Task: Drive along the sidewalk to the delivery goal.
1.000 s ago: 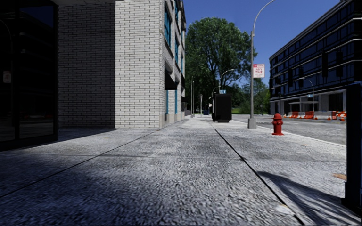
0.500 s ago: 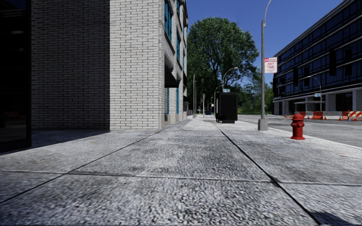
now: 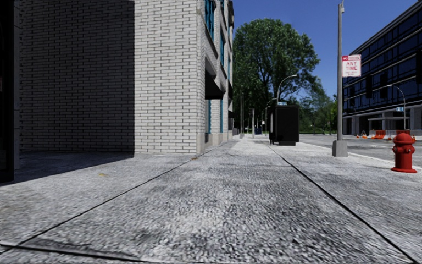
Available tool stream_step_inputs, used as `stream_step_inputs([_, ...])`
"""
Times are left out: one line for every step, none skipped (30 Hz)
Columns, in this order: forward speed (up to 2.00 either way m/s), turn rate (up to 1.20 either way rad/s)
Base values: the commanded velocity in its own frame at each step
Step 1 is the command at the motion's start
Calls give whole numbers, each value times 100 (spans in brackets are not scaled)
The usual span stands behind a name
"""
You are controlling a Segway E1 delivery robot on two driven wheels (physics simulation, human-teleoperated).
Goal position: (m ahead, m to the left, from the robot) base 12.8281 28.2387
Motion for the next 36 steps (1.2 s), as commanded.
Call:
stream_step_inputs([200, 29])
stream_step_inputs([200, 29])
stream_step_inputs([200, 29])
stream_step_inputs([200, 29])
stream_step_inputs([200, 34])
stream_step_inputs([200, 44])
stream_step_inputs([200, 51])
stream_step_inputs([200, 54])
stream_step_inputs([200, 54])
stream_step_inputs([200, 54])
stream_step_inputs([200, 54])
stream_step_inputs([200, 54])
stream_step_inputs([200, 54])
stream_step_inputs([200, 55])
stream_step_inputs([200, 55])
stream_step_inputs([200, 55])
stream_step_inputs([200, 55])
stream_step_inputs([200, 55])
stream_step_inputs([200, 55])
stream_step_inputs([200, 55])
stream_step_inputs([200, 55])
stream_step_inputs([200, 55])
stream_step_inputs([200, 55])
stream_step_inputs([200, 55])
stream_step_inputs([200, 55])
stream_step_inputs([200, 55])
stream_step_inputs([200, 55])
stream_step_inputs([200, 55])
stream_step_inputs([200, 55])
stream_step_inputs([200, 55])
stream_step_inputs([200, 55])
stream_step_inputs([200, 55])
stream_step_inputs([200, 55])
stream_step_inputs([200, 55])
stream_step_inputs([200, 55])
stream_step_inputs([200, 55])
